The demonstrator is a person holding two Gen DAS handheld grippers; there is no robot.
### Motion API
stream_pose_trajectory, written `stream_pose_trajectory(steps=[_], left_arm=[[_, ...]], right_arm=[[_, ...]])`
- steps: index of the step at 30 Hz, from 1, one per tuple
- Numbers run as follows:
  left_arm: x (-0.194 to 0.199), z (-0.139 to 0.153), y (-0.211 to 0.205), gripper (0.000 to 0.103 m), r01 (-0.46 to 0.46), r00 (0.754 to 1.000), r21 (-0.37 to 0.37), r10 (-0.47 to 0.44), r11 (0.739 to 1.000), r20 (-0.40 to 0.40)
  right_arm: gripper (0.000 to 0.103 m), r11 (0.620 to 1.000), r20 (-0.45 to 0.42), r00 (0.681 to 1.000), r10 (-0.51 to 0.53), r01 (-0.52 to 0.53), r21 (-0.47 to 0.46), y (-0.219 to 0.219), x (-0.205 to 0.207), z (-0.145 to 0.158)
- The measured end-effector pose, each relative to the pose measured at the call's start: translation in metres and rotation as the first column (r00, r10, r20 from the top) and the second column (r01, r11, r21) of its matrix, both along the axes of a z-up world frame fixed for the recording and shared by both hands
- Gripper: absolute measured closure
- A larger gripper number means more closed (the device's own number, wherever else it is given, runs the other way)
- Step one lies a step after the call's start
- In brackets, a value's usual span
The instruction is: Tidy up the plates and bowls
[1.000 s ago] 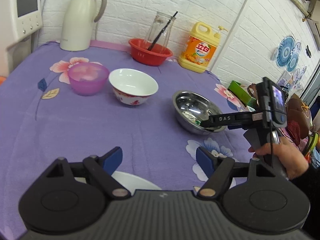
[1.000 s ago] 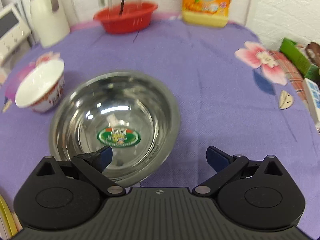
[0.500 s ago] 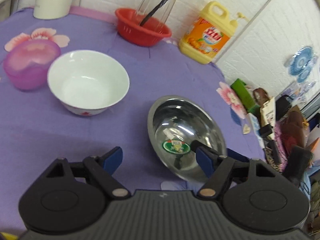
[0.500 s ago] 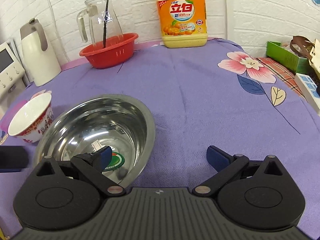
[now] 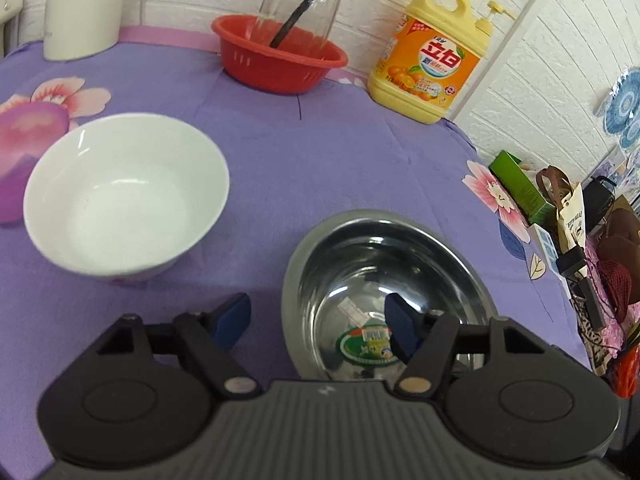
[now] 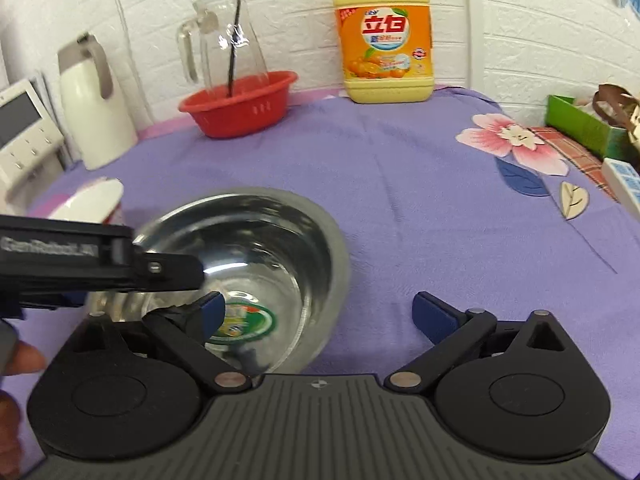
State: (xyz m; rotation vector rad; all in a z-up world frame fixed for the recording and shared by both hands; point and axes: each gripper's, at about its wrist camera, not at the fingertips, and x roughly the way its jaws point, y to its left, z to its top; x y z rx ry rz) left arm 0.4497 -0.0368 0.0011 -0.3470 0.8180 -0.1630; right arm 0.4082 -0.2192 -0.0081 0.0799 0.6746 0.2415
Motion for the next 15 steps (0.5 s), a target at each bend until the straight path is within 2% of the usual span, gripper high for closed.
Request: stream_pose_trajectory(steps=[1,8,11,12,15], left_arm=[[0.001,-0.001,-0.001,0.045,-0.002,1.0,0.008,0.002,1.0,0.003],[0.003,-0.003,-0.006,0.058,-0.031,0.999,0.051,0.029,0.998,0.039],[0.003,-0.002,-0.013,0.069,0.019,0.999,0.078,-0.022,0.997,0.04],[0.002,-0.002,-0.015,0.071,0.044,0.998,0.075,-0.047,0.996,0.037],[0.0,-0.002,-0.015,0.071,0.049,0.998,0.072,-0.051,0.996,0.028]], right_arm=[[0.0,1.0,0.005,1.0,0.003,-0.003,-0.009,0.002,0.0,0.0],[0.0,0.998,0.035,0.999,0.04,-0.038,-0.054,0.011,-0.003,0.0],[0.001,0.995,0.039,0.996,0.084,-0.082,-0.058,0.018,-0.006,0.0],[0.005,0.993,0.038,0.994,0.103,-0.101,-0.054,0.021,-0.008,0.001],[0.005,0.992,0.033,0.993,0.114,-0.112,-0.051,0.024,-0.011,0.002]])
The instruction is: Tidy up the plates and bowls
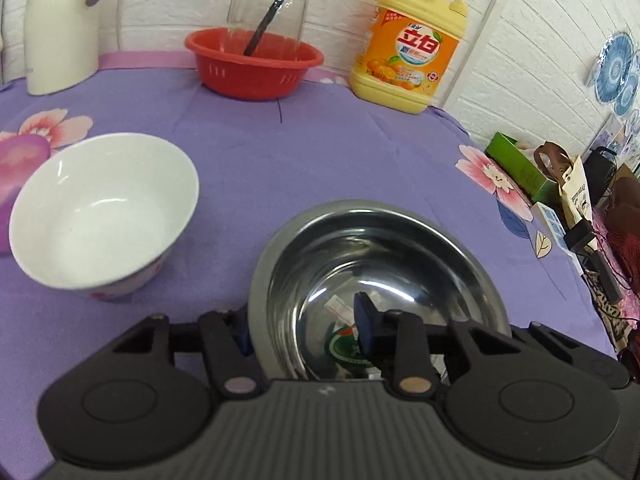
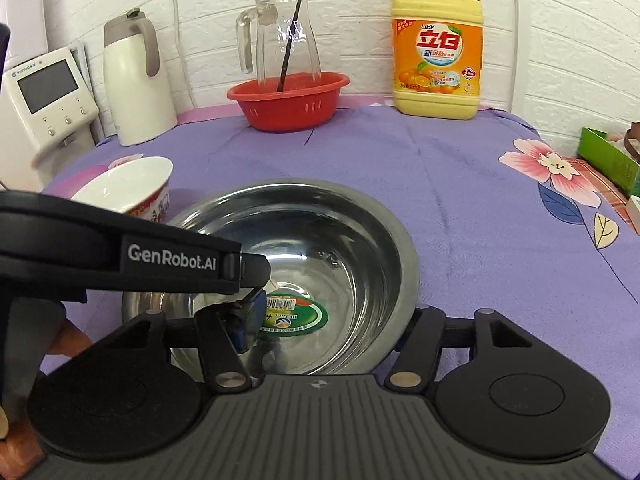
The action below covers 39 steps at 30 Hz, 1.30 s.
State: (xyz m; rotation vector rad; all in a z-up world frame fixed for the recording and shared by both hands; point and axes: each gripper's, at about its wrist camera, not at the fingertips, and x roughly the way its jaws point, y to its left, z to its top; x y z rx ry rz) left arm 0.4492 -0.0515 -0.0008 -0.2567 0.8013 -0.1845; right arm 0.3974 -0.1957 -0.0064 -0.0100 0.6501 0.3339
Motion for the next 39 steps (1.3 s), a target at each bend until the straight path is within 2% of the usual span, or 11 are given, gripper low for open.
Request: stream_pose_trajectory(steps=[2,9,13,20,26,31,39], left_arm=[[-0.002,0.001,0.004,0.071,-0.006,1.0,-0.028,0.006,1.0,-0.012],[-0.033,0.017,0.013,0.071,-0.008,1.0,-0.024,0.008,1.0,-0.016],[-0.067,0.023,0.018,0.071,0.009,0.999,-0.054,-0.012,0.998,-0.042],[-0.137,0.017,0.003,0.071,0.095,0.994,-0.067,-0.098,0.993,-0.054],[-0.185,0.019,-0.01,0.07,0.153,0.988,-0.065,-0.155,0.986,-0.024],[-0.201,0.015,-0.019,0.07,0.169,0.985,-0.045,-0.17,0.985,-0.027],[-0.207,0.007,-0.022,0.07,0.2,0.977,-0.068,-0.204,0.977,-0.061]], right_arm=[[0.005,1.0,-0.018,1.0,0.001,0.0,0.028,-0.002,0.0,0.002],[0.005,0.999,-0.022,0.999,0.041,-0.041,0.025,0.007,-0.019,0.01],[0.004,0.998,-0.014,0.998,0.063,-0.063,0.009,0.008,-0.052,0.016],[0.004,0.998,-0.053,0.997,0.059,-0.058,0.021,-0.01,-0.12,0.014],[0.003,0.999,-0.039,0.998,0.039,-0.039,0.006,-0.023,-0.17,0.019],[0.002,0.999,-0.05,0.998,0.034,-0.033,0.017,-0.029,-0.185,0.014],[0.0,0.999,-0.069,0.997,0.041,-0.04,0.013,-0.035,-0.201,0.008]])
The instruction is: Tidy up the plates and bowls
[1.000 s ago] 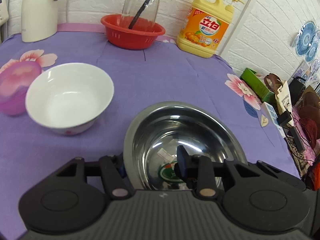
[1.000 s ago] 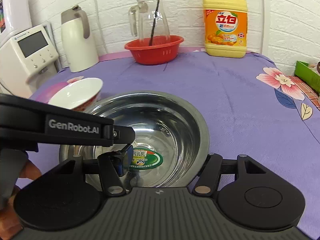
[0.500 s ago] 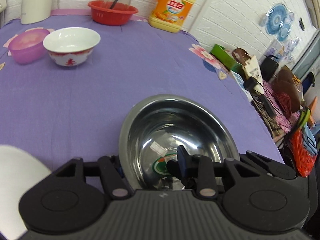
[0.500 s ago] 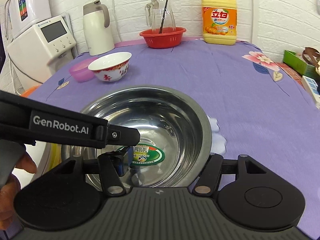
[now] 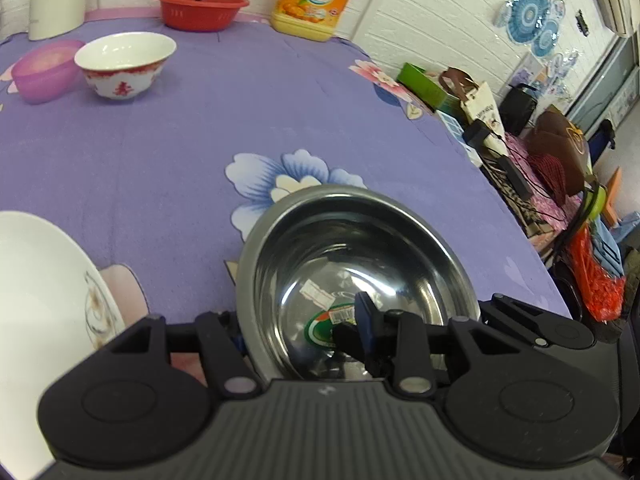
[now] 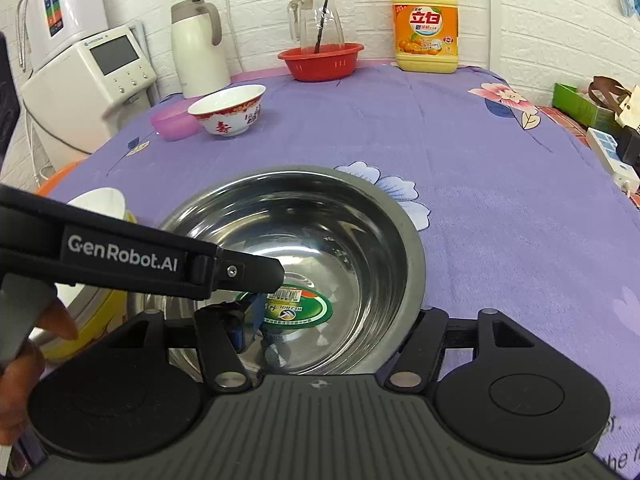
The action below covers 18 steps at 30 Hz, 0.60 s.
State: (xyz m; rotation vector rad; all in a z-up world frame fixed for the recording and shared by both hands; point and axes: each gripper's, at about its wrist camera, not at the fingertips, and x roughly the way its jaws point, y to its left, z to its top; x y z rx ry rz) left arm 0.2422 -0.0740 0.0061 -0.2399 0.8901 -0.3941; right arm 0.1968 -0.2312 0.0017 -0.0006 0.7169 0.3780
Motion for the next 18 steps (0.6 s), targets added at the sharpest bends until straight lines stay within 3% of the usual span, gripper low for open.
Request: stream_pose_trajectory(steps=[8,9,12,14,16,18], left_arm=[[0.002,-0.007,-0.005,0.066,0.005,1.0,0.009,-0.005,1.0,-0.001],[0.002,-0.007,-0.003,0.061,0.005,1.0,-0.001,-0.005,1.0,0.0],[0.0,-0.001,0.001,0.029,-0.007,1.0,-0.022,0.007,1.0,0.011],[-0.004,0.007,0.0,0.025,0.002,0.999,-0.014,-0.001,1.0,0.052],[-0.006,0.013,0.0,0.014,0.0,0.997,-0.002,0.0,1.0,0.071],[-0.005,0.016,0.002,0.014,0.005,0.997,-0.013,-0.004,1.0,0.081]], right_arm=[[0.0,0.999,-0.011,1.0,-0.007,0.008,0.032,-0.002,0.0,-0.006],[0.0,0.999,-0.015,1.0,-0.01,0.011,0.053,-0.004,0.0,-0.005],[0.0,0.997,0.003,0.999,-0.037,0.037,0.075,-0.011,-0.004,0.0],[0.0,0.995,0.028,0.998,-0.061,0.059,0.074,-0.016,-0.007,0.005],[0.0,0.993,0.035,0.996,-0.083,0.08,0.087,-0.024,-0.007,0.009],[0.0,0.99,0.034,0.995,-0.096,0.091,0.111,-0.03,-0.006,0.011]])
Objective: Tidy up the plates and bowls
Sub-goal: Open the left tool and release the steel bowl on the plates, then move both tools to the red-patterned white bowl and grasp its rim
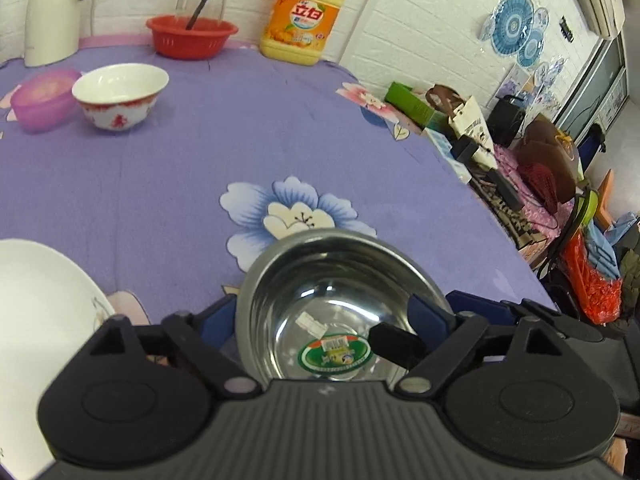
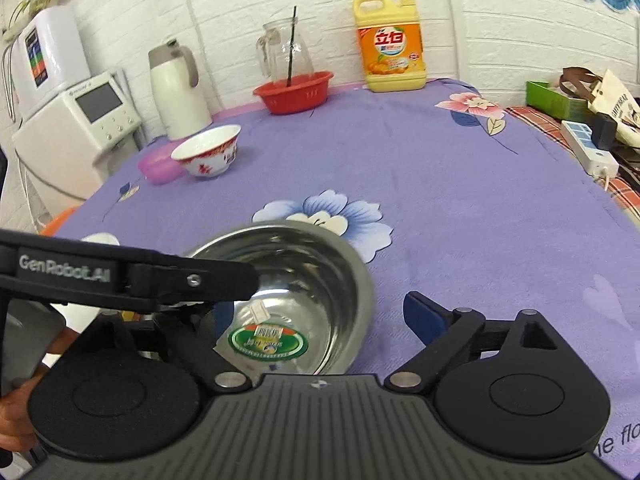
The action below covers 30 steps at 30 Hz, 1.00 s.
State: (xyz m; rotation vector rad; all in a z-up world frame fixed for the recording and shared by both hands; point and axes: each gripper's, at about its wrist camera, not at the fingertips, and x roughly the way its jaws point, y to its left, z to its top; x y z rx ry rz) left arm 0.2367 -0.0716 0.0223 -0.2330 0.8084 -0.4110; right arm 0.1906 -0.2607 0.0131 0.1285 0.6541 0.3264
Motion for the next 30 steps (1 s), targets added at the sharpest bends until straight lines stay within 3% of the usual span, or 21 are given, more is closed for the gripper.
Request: stream_pose_trajectory(steps=[4,9,18,23,27,30], left_arm=[[0.003,0.005,0.009,0.012,-0.009,1.0,-0.02,0.009,1.0,-0.009],[0.003,0.025,0.036,0.011,-0.06,0.996,-0.044,0.062,0.997,0.058],[0.019,0.037,0.1,0.01,-0.232,0.969,-0.031,0.234,0.972,0.08],[0.033,0.032,0.133,0.01,-0.289,0.953,-0.043,0.292,0.956,0.078],[0.051,0.024,0.154,0.01,-0.328,0.942,-0.063,0.331,0.943,0.059],[0.067,0.021,0.161,0.01,-0.345,0.936,-0.055,0.348,0.937,0.052]], right_arm=[[0.0,0.999,-0.006,1.0,-0.013,0.013,0.029,-0.006,0.003,0.001],[0.0,0.997,0.016,1.0,-0.02,0.019,0.079,-0.009,0.001,0.008],[0.0,0.993,-0.032,0.999,0.032,-0.028,0.11,0.012,0.033,0.018],[0.0,0.998,-0.124,0.992,0.033,-0.026,0.059,0.035,0.064,0.025],[0.0,0.993,-0.102,0.987,0.12,-0.118,0.03,0.057,0.081,0.029],[0.0,0.985,-0.08,0.984,0.159,-0.164,-0.062,0.079,0.1,0.033]])
